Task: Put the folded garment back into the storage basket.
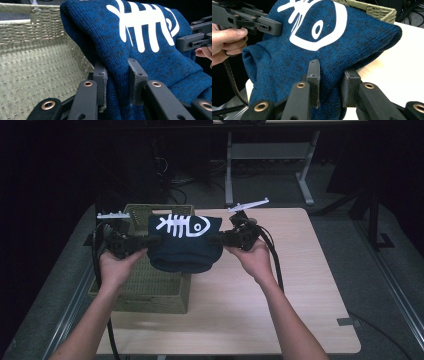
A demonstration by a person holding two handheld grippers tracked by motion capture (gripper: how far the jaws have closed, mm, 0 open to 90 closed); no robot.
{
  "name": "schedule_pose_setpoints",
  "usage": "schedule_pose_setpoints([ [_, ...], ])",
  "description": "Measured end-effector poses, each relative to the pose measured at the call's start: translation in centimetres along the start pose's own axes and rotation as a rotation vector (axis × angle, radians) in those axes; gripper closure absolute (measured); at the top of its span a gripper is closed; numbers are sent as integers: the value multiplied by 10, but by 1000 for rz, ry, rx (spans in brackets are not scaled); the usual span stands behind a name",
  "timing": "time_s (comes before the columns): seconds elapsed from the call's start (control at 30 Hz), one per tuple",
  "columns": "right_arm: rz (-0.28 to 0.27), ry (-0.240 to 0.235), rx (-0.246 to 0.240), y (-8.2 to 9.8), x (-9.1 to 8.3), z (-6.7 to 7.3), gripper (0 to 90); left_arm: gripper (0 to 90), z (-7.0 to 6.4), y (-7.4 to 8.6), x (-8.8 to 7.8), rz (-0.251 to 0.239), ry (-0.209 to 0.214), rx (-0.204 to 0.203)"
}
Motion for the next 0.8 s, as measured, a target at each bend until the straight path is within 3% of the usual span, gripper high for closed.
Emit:
schedule_pose_setpoints([
  [0.8, 14, -26, -26, -7, 35, 25, 719, 715, 26, 16, -28, 1, -41, -24],
])
Point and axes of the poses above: each handheld gripper's, and its own axes: x roughly forward along the jaws, y roughly out of its underside, z roughly to its left, the point moved 7 cm from there along x, roughly forward along the jaws, and after that the axes turned 15 degrees about x, right-handed, at the moved point
